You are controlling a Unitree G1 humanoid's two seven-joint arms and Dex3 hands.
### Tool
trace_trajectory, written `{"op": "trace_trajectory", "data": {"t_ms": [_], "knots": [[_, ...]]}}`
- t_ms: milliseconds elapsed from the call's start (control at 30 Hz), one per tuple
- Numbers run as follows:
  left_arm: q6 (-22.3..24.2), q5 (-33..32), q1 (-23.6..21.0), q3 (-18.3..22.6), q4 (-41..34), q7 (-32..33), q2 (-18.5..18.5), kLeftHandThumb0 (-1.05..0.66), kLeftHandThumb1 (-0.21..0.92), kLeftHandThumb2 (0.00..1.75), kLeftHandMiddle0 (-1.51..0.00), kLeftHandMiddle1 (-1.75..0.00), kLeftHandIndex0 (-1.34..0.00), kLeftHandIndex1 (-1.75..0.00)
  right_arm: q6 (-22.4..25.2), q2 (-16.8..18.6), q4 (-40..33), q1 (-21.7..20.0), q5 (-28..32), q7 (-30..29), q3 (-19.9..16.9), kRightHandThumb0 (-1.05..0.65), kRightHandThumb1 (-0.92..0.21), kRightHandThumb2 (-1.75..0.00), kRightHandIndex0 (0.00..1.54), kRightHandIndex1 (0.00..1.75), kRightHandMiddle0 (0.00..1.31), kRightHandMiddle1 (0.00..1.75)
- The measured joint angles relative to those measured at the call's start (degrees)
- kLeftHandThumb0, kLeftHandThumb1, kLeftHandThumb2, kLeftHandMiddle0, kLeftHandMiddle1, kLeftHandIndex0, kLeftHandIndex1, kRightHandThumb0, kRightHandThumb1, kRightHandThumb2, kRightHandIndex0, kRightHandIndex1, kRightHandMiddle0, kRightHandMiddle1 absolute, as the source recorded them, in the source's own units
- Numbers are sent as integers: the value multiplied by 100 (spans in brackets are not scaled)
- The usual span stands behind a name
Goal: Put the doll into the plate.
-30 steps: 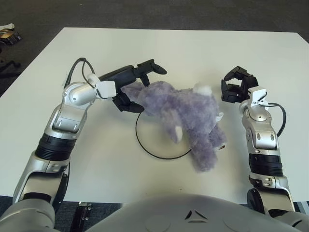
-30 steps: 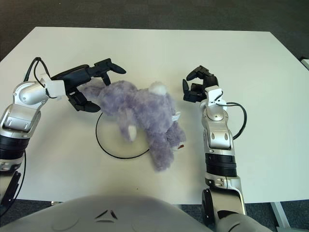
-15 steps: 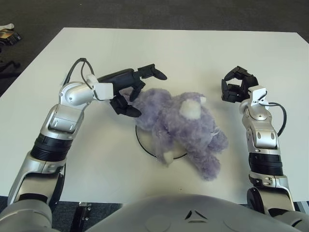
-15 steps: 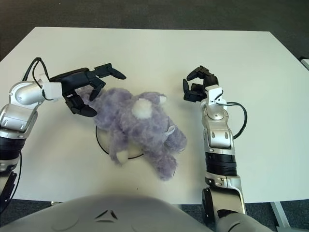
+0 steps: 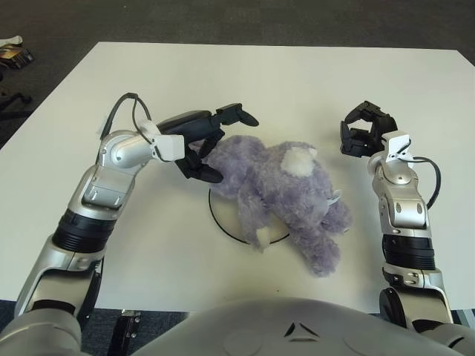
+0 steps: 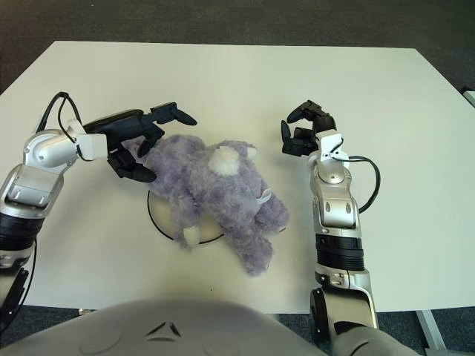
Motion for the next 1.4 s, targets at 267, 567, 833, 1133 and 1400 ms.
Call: {"op": "trace_trajectory", "data": {"t_ms": [267, 567, 833, 1133, 1400], "knots": [[-12, 330, -21, -205, 218, 187, -205, -93, 54, 71, -100, -175, 0, -83, 82, 2, -93, 1, 0, 0, 7, -47, -36, -126, 118, 175, 57, 175], [-162, 645, -20, -219, 245, 307, -204, -96, 58, 66, -107, -175, 0, -80, 105, 6, -123, 10, 2, 0, 6, -46, -38, -124, 117, 175, 57, 175], [-171, 834, -4, -223, 120, 380, -204, -95, 58, 64, -111, -175, 0, -86, 105, 18, -144, 75, 16, 16, 5, -46, -39, -123, 116, 175, 55, 175], [-117, 940, 14, -221, 38, 395, -213, -92, 56, 65, -111, -175, 0, -91, 105, 18, -147, 98, 31, 53, 4, -45, -40, -121, 116, 175, 54, 175], [-14, 880, 13, -106, 156, 813, -484, -76, 42, 88, -41, -135, 0, -119, 116, 16, -148, 104, 36, 100, -10, -45, -40, -121, 117, 175, 54, 175]]}}
